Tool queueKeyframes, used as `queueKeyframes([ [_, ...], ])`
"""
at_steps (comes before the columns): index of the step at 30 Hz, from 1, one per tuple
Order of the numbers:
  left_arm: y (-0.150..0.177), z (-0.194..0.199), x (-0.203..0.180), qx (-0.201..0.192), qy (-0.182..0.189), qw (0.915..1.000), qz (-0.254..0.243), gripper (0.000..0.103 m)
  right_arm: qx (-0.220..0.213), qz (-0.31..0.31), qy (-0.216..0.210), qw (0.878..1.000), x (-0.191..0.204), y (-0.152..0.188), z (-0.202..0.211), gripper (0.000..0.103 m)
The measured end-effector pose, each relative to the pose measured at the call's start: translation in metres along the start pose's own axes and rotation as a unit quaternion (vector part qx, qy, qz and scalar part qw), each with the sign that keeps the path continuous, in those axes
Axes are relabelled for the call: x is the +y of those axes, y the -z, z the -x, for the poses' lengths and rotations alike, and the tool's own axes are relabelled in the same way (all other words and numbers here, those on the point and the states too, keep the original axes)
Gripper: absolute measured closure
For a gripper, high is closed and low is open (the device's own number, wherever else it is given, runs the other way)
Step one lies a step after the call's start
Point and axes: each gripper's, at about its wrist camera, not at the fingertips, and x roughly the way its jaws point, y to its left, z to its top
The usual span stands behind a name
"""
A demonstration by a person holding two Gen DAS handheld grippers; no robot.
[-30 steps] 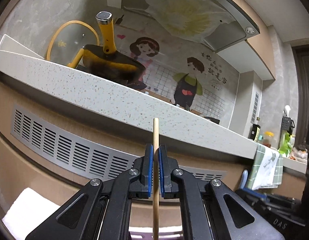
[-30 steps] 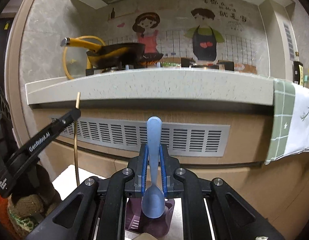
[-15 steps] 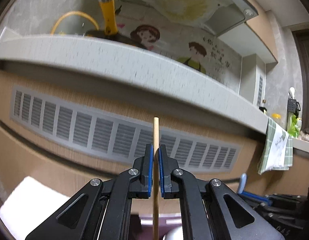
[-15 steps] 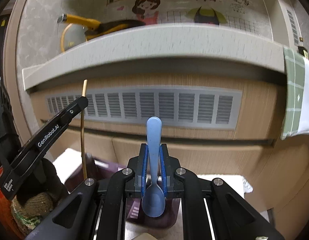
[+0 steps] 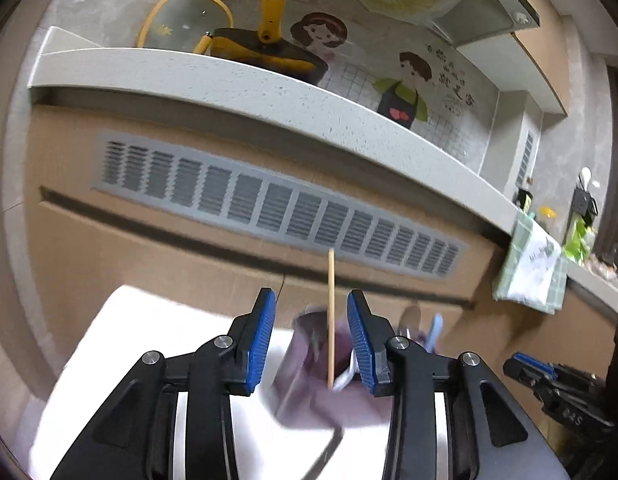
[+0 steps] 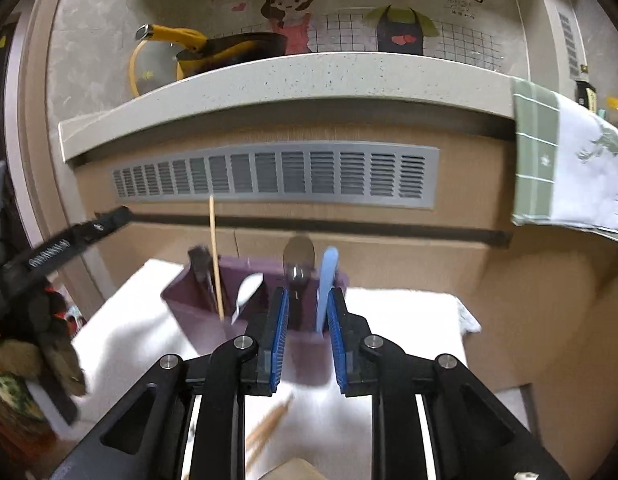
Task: Organize utensils
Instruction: 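Open both grippers to drop the chopstick and blue spoon into the caddy, then grasp the second wooden chopstick with the right gripper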
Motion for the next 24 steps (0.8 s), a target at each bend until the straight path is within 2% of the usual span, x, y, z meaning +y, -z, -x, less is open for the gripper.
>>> queueKeyframes([
  [5, 0.038, 0.049, 0.008, 0.061, -0.014, 0.9975, -0.033, 0.064, 0.031, 0.002, 0.003, 1.000, 0.014, 0.034, 0.022, 0.084],
  [10, 0.077, 0.087, 0.017, 0.104, -0.026, 0.9936, -0.037, 0.064, 0.074, 0.005, -0.008, 0.997, 0.030, 0.073, 0.027, 0.084],
  [17, 0.128, 0.088, 0.030, 0.190, -0.037, 0.9810, -0.005, 0.064, 0.149, -0.012, -0.024, 0.988, 0.041, 0.120, 0.009, 0.084],
  [24, 0.133, 0.084, 0.029, 0.207, -0.042, 0.9775, -0.011, 0.064, 0.171, -0.021, -0.014, 0.985, 0.038, 0.126, -0.009, 0.084],
])
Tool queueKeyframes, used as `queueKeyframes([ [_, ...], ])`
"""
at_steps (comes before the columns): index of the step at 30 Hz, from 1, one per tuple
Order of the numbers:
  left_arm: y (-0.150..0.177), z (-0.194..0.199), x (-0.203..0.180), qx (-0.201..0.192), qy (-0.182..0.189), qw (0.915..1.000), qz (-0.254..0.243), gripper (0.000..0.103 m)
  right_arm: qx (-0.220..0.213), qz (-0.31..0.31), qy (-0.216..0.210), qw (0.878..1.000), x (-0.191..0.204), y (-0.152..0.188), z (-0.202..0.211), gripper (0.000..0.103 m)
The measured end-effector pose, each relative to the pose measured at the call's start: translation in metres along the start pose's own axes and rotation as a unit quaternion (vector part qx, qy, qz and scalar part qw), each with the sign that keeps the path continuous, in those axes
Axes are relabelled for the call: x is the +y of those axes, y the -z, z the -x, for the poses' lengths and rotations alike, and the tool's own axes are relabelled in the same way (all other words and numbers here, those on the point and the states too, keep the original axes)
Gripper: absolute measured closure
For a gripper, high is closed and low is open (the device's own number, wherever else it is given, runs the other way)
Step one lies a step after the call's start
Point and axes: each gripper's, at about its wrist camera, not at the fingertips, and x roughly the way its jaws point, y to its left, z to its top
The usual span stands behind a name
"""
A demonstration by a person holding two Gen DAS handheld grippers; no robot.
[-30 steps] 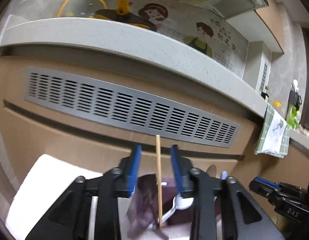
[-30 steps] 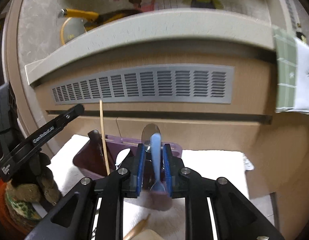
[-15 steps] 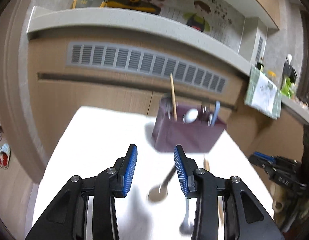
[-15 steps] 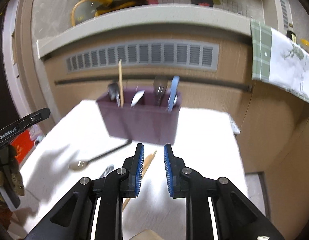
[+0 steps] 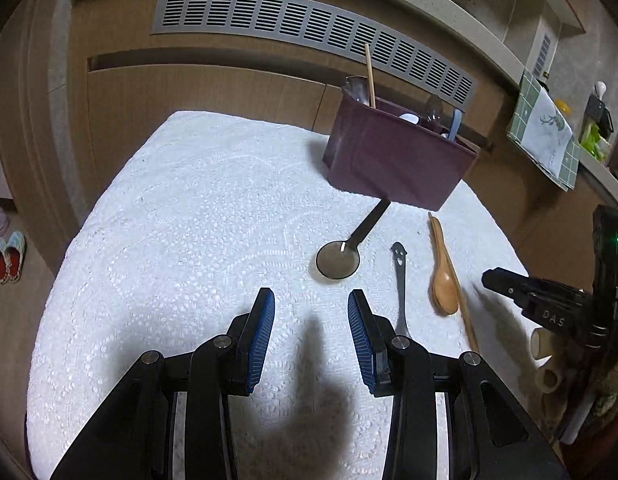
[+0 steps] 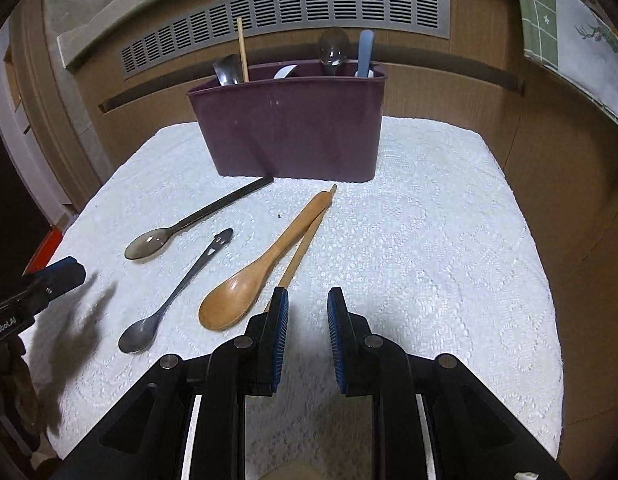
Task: Organize utensils
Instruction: 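Grasp the second wooden chopstick with the right gripper, then grasp the wooden spoon handle with the left gripper while the right holds the chopstick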
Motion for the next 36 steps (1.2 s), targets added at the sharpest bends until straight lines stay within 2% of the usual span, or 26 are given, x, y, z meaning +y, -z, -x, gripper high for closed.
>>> queueKeyframes([
  [7, 0.000, -0.006, -0.004, 0.016, -0.002, 0.9998, -0.007, 0.064, 0.023, -0.002, -0.002, 1.000, 0.010, -0.016, -0.033, 0.084],
  [15, -0.001, -0.009, -0.004, 0.020, 0.001, 0.9998, 0.000, 0.064, 0.035, -0.005, 0.029, 0.999, 0.015, -0.042, -0.060, 0.084],
  [17, -0.002, -0.008, -0.005, 0.019, 0.002, 0.9998, 0.001, 0.064, 0.037, -0.005, 0.019, 0.999, 0.013, -0.043, -0.063, 0.085],
  [18, -0.003, -0.008, -0.006, 0.018, 0.001, 0.9998, -0.001, 0.064, 0.036, -0.001, 0.021, 0.999, 0.013, -0.043, -0.064, 0.089],
  [19, -0.003, -0.008, -0.006, 0.018, 0.001, 0.9998, -0.002, 0.064, 0.040, 0.003, 0.025, 0.999, 0.012, -0.041, -0.064, 0.094],
  [22, -0.003, -0.009, -0.008, 0.023, 0.001, 0.9997, -0.004, 0.064, 0.045, -0.004, 0.018, 0.999, 0.002, -0.032, -0.058, 0.095],
  [25, -0.003, -0.011, -0.012, 0.028, 0.000, 0.9996, -0.009, 0.064, 0.039, -0.009, 0.030, 0.999, -0.012, -0.018, -0.043, 0.097],
  [31, -0.003, -0.019, -0.028, 0.043, 0.001, 0.9986, -0.030, 0.064, 0.030, -0.027, 0.059, 0.997, -0.049, 0.012, -0.011, 0.096],
  [36, -0.001, -0.022, -0.044, 0.053, 0.003, 0.9971, -0.053, 0.064, 0.027, -0.040, 0.023, 0.999, -0.066, 0.035, 0.008, 0.096],
])
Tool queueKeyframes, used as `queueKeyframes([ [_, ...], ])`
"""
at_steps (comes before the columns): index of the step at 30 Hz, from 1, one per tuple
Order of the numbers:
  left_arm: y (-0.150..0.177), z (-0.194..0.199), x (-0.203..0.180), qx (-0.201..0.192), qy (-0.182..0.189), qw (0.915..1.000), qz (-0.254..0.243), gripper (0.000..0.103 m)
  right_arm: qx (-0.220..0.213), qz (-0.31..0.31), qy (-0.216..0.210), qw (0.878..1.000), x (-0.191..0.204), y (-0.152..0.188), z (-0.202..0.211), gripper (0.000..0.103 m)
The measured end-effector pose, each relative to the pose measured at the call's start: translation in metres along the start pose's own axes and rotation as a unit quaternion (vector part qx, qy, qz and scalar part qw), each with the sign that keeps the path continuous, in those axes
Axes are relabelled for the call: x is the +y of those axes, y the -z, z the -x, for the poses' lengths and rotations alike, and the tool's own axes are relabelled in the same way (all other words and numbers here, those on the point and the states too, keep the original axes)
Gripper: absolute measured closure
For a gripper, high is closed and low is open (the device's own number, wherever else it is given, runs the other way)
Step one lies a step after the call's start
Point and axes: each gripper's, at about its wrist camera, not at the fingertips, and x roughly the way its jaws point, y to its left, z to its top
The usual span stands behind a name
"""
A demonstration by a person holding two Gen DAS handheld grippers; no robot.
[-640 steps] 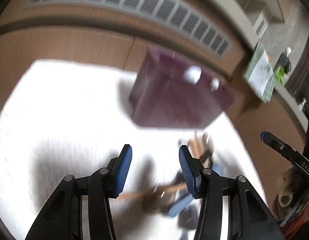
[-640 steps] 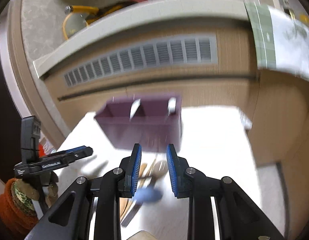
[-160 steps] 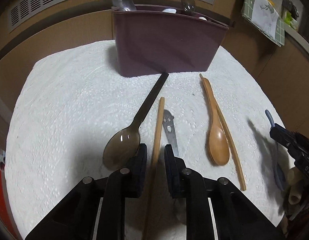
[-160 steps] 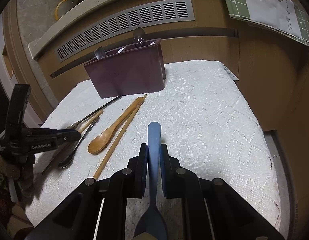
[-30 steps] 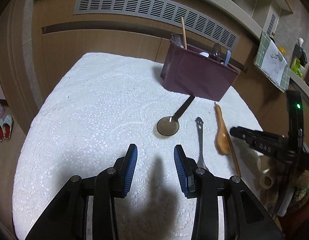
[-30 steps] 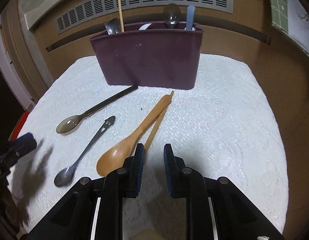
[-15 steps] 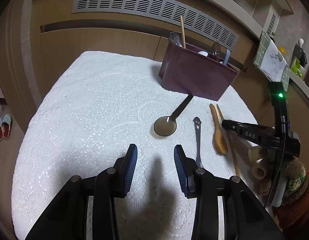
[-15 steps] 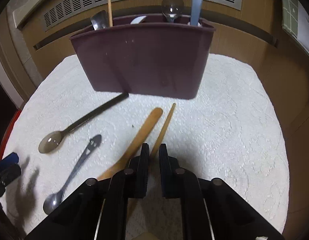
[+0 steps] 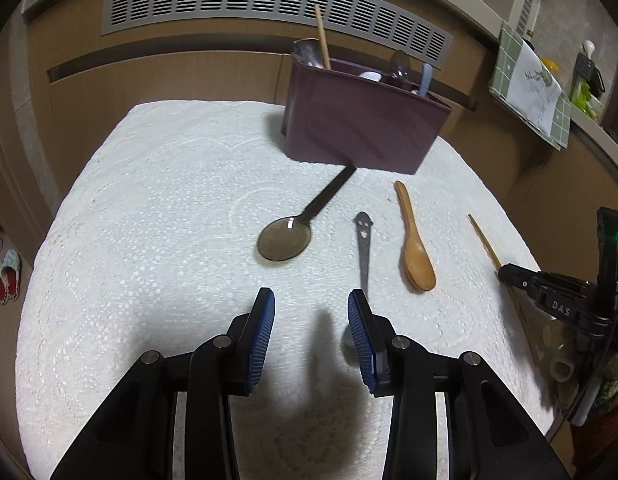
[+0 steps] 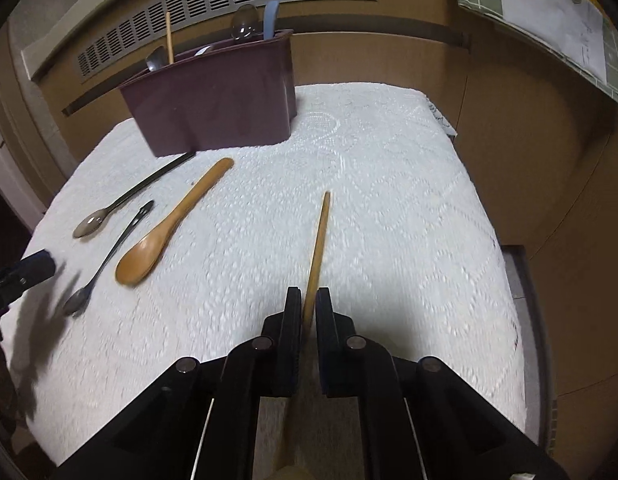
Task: Organize utensils
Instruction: 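Grasp the wooden spoon handle with the left gripper while the right holds the chopstick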
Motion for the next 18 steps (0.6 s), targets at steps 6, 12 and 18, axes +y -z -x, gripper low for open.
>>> queueKeyframes([
  [6, -0.009, -0.007, -0.022, 0.007, 0.008, 0.9998, -0.017, 0.064, -0.033, -0.038, -0.025, 0.998, -0.011, 0.003, 0.008, 0.093],
  [12, -0.035, -0.029, -0.057, -0.001, 0.026, 0.9986, -0.047, 0.064, -0.073, -0.042, -0.027, 0.996, -0.012, 0.008, 0.020, 0.089],
  [18, -0.061, -0.086, -0.091, 0.062, 0.027, 0.9936, -0.091, 0.064, -0.096, -0.054, -0.033, 0.993, -0.017, 0.011, 0.026, 0.086],
])
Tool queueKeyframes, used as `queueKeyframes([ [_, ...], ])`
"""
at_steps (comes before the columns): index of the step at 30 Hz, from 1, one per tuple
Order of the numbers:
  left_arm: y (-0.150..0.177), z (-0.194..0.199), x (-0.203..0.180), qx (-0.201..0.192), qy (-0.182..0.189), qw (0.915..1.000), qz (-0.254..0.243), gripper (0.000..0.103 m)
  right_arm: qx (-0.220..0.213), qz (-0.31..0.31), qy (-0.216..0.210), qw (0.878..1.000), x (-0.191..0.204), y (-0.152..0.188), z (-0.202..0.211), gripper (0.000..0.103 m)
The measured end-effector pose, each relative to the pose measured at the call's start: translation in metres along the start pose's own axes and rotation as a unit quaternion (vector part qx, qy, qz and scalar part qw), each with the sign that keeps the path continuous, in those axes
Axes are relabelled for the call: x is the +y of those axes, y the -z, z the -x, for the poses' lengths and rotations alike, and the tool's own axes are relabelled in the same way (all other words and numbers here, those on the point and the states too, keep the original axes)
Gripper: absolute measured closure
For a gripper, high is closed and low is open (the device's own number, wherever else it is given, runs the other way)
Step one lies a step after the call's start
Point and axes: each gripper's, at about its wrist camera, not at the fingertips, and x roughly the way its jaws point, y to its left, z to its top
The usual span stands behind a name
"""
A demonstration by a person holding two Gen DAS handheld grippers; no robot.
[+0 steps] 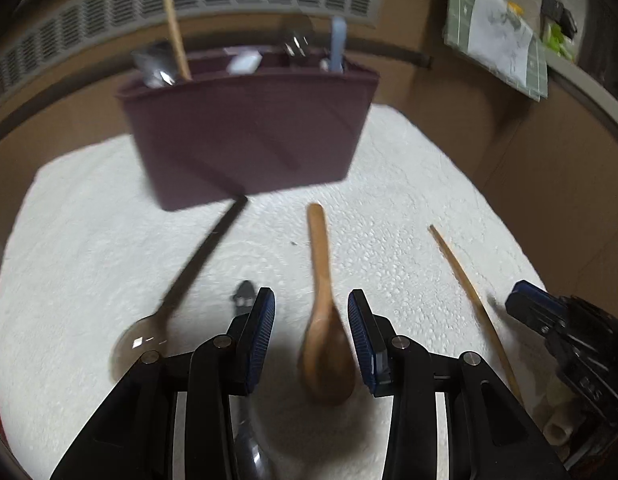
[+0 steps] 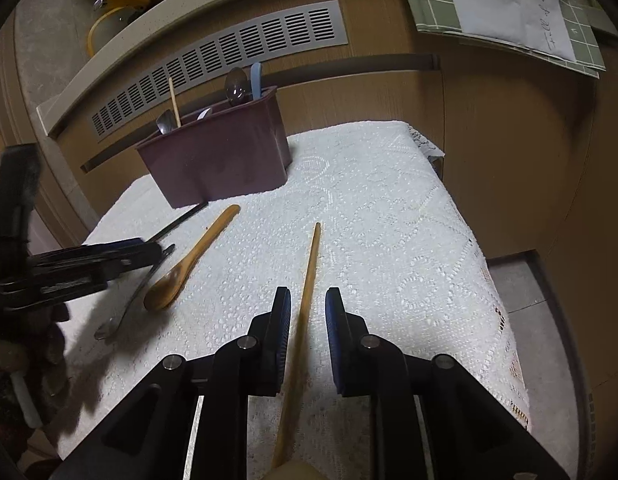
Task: Organize utensils
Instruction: 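Grasp the wooden spoon handle with the left gripper while the right holds the chopstick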
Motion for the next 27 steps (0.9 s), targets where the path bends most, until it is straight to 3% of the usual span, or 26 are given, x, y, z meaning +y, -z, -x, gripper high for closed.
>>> queueKeyframes([
  [3, -0.007, -0.019, -0.007, 0.025, -0.017, 0.9995, -0.006, 0.067, -0.003, -0.002, -0.005, 1.000, -0.001, 0.000, 0.000, 0.085],
  [5, -0.008, -0.022, -0.011, 0.019, -0.036, 0.9990, -0.017, 0.070, 0.001, 0.000, -0.007, 1.000, 0.000, 0.001, -0.001, 0.084],
  [10, -0.005, -0.020, -0.015, 0.017, -0.037, 0.9986, -0.033, 0.081, -0.001, -0.004, -0.013, 1.000, -0.002, 0.001, 0.000, 0.084],
  [27, 0.060, 0.029, -0.006, 0.044, -0.002, 0.9990, -0.011, 0.081, 0.014, 0.001, -0.003, 1.000, 0.001, 0.000, -0.005, 0.083],
])
